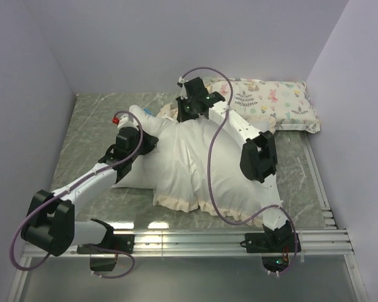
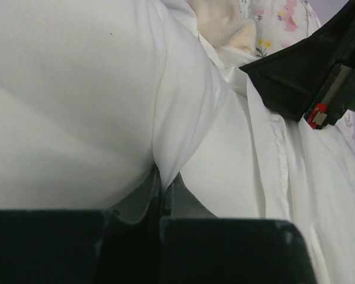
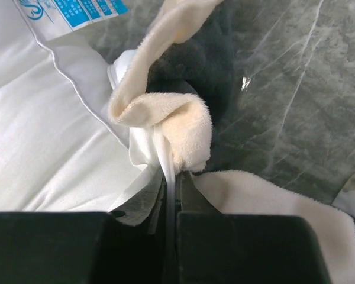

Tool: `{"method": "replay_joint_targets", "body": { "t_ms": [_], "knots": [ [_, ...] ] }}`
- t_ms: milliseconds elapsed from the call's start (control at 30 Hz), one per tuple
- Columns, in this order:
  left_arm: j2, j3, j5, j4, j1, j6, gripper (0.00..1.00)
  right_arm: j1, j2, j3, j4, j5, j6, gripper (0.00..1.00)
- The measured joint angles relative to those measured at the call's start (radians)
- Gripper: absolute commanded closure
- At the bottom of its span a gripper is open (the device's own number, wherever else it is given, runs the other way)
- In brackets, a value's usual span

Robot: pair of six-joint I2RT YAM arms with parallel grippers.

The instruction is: Remove the pillowcase from the pillow

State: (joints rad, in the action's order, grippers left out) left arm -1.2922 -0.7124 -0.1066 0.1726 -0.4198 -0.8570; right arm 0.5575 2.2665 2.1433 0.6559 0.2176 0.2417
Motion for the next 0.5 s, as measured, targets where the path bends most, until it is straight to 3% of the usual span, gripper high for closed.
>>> {"method": "replay_joint_targets", "body": {
  "t_ms": [267,500],
  "knots": [
    [0.098,-0.104,-0.037,-0.164,-0.031,-0.032,0.99,-0.004,-0.048,0.266,0.196,-0.031,0.058,1.00],
    [0.203,-0.119,-0.080,-0.192,-0.071,-0.098,1.00,0.067,-0.431,-0.030,0.097,-0.116,0.052,1.00]
  ]
}}
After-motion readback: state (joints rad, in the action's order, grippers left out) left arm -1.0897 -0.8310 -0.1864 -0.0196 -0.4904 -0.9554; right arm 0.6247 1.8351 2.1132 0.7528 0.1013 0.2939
